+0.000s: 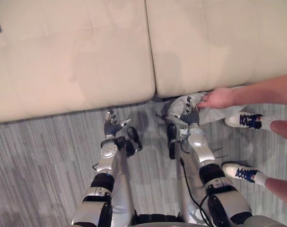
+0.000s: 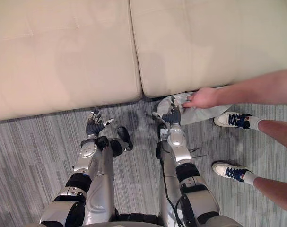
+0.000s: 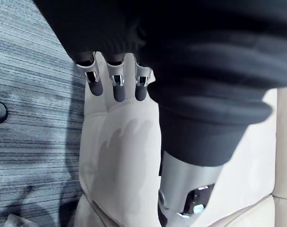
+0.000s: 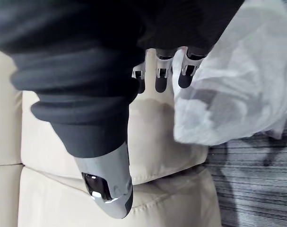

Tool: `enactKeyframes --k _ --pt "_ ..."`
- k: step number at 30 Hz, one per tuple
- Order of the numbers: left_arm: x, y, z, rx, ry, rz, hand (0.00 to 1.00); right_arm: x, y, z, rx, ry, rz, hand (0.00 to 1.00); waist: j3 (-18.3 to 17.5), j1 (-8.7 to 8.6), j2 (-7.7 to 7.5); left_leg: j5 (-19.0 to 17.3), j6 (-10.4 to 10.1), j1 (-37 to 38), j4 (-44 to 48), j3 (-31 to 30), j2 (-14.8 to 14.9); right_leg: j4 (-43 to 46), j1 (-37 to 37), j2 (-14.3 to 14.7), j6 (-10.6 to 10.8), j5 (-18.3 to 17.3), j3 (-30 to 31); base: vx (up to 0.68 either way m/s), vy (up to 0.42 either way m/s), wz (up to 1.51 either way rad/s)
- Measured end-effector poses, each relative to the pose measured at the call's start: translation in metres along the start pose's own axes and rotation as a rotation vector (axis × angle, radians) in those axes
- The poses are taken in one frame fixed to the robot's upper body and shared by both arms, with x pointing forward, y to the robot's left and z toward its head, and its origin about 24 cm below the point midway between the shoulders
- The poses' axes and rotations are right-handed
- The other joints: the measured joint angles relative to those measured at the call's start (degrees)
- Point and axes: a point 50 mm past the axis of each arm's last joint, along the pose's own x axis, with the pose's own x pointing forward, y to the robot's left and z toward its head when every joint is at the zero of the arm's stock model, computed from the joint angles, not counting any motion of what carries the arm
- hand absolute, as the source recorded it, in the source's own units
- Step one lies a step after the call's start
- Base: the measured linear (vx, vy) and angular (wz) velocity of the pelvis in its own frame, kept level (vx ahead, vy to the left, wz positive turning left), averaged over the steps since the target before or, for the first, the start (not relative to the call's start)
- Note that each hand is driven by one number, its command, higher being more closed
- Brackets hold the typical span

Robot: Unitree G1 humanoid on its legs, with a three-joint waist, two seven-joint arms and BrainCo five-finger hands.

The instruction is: Pick up cushions and gather them together orderly.

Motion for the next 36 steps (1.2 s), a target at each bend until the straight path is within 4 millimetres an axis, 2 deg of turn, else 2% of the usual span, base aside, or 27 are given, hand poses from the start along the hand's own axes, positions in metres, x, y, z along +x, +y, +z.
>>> enactKeyframes --k 5,10,13,14,16,17,18,21,25,27,32,33,34,35,36 --pt "-0.003 -0.008 0.004 -0.013 -0.027 -0.025 0.0 -0.004 -0.003 -0.006 -0.008 0.014 -0.015 0.0 -0.03 0.65 0.01 0.03 0.01 1.8 -0.54 -0.05 -0.04 -0.41 1.88 -0.02 -0.02 0.01 -0.18 0.0 -0.001 0.01" --pt "-0.022 -0.005 -0.014 0.023 0.013 -0.055 0.0 -0.034 -0.014 -0.033 -0.016 0.071 -0.026 0.0 -0.59 0.6 -0.04 0.47 -0.67 9.93 -4.5 0.29 -1.14 -3.8 9.98 -0.67 -0.05 0.02 -0.64 0.03 -0.001 0.08" --pt "-0.045 0.01 -0.042 0.072 0.103 -0.052 0.0 -0.066 -0.024 -0.063 -0.019 0.163 -0.034 0.0 -5.0 0.61 -0.31 1.08 -1.33 14.95 -8.01 0.52 -2.0 -6.82 14.95 -0.97 -0.1 0.05 -0.96 0.11 -0.007 0.07" --pt "-0.053 0.017 -0.05 0.085 0.135 -0.047 0.0 -0.076 -0.028 -0.072 -0.022 0.196 -0.04 0.0 -5.62 0.62 -0.37 1.23 -1.58 18.0 -9.61 0.87 -2.26 -8.35 17.98 -1.01 -0.1 0.05 -0.93 0.16 -0.024 0.02" --pt "-0.074 0.037 -0.071 0.127 0.218 -0.028 0.0 -0.105 -0.036 -0.097 -0.056 0.295 -0.033 0.0 -9.46 0.47 -0.96 2.08 -2.38 23.85 -14.19 1.5 -3.55 -12.14 23.24 -1.51 -0.09 0.05 -0.95 0.15 -0.027 0.06" --pt "-0.081 0.045 -0.08 0.156 0.256 -0.019 0.0 -0.116 -0.041 -0.108 -0.067 0.342 -0.031 0.0 -11.4 0.26 -1.16 2.97 -2.88 25.63 -16.7 1.35 -4.49 -13.92 25.06 -1.97 -0.16 0.15 -1.25 0.2 -0.032 0.3" --pt "-0.093 0.058 -0.094 0.199 0.328 -0.008 0.0 -0.131 -0.047 -0.126 -0.09 0.427 -0.032 0.0 -13.74 -0.91 -1.22 4.26 -3.19 28.28 -20.19 0.68 -5.72 -17.04 28.19 -2.55 -0.13 0.72 -2.34 0.21 -0.027 0.38" --pt "-0.109 0.076 -0.116 0.27 0.459 -0.013 0.0 -0.158 -0.066 -0.153 -0.129 0.576 -0.04 0.0 -16.3 -1.53 -1.02 6.66 -3.63 32.92 -25.97 0.03 -7.18 -22.9 33.56 -2.8 -0.09 2.75 -3.31 0.16 -0.02 0.2" --pt "-0.123 0.091 -0.129 0.305 0.545 -0.004 0.0 -0.174 -0.079 -0.168 -0.145 0.667 -0.062 0.0 -17.09 -1.95 -1.04 7.49 -3.99 37.57 -28.83 -1.33 -8.16 -28.73 39.45 -2.06 0.02 4.91 -2.72 0.08 0.0 -0.07" --pt "-0.133 0.095 -0.136 0.308 0.593 0.007 0.0 -0.176 -0.084 -0.171 -0.157 0.688 -0.055 0.0 -18.25 -1.84 -0.83 7.55 -4.1 39.59 -30.56 -3.34 -8.47 -32.32 41.13 -1.04 0.39 7.29 0.06 0.04 -0.014 -0.58" --pt "-0.14 0.101 -0.143 0.321 0.643 0.019 0.0 -0.18 -0.089 -0.176 -0.158 0.729 -0.056 0.0 -18.8 -2.3 -1.0 8.26 -4.35 43.86 -34.86 1.94 -8.9 -35.69 40.51 0.24 1.37 12.46 9.03 -0.05 0.042 -0.97" --pt "-0.137 0.101 -0.142 0.325 0.635 0.018 0.0 -0.178 -0.087 -0.176 -0.165 0.729 -0.043 0.0 -18.83 -2.4 -1.07 8.21 -4.3 43.34 -34.51 2.77 -8.69 -35.62 38.33 0.79 2.13 14.96 7.95 -0.13 0.032 -1.18" --pt "-0.136 0.102 -0.141 0.328 0.63 0.017 0.0 -0.177 -0.086 -0.175 -0.168 0.727 -0.035 0.0 -18.83 -2.41 -1.08 8.22 -4.28 42.95 -34.31 3.1 -8.43 -35.52 37.21 1.13 2.02 16.5 6.33 -0.16 0.01 -1.34" --pt "-0.132 0.103 -0.139 0.335 0.621 0.017 0.0 -0.173 -0.082 -0.174 -0.175 0.719 -0.015 0.0 -18.78 -2.2 -1.04 8.51 -3.81 42.28 -33.97 3.88 -6.73 -36.89 35.78 1.32 0.61 19.7 0.9 -0.15 -0.064 -1.02" --pt "-0.129 0.102 -0.137 0.335 0.616 0.014 0.0 -0.171 -0.081 -0.174 -0.175 0.717 -0.009 0.0 -18.69 -3.0 -1.65 8.69 -3.16 42.35 -33.77 5.97 -6.31 -29.32 34.73 -1.26 -3.11 12.9 -10.97 -0.23 -0.105 -0.95"
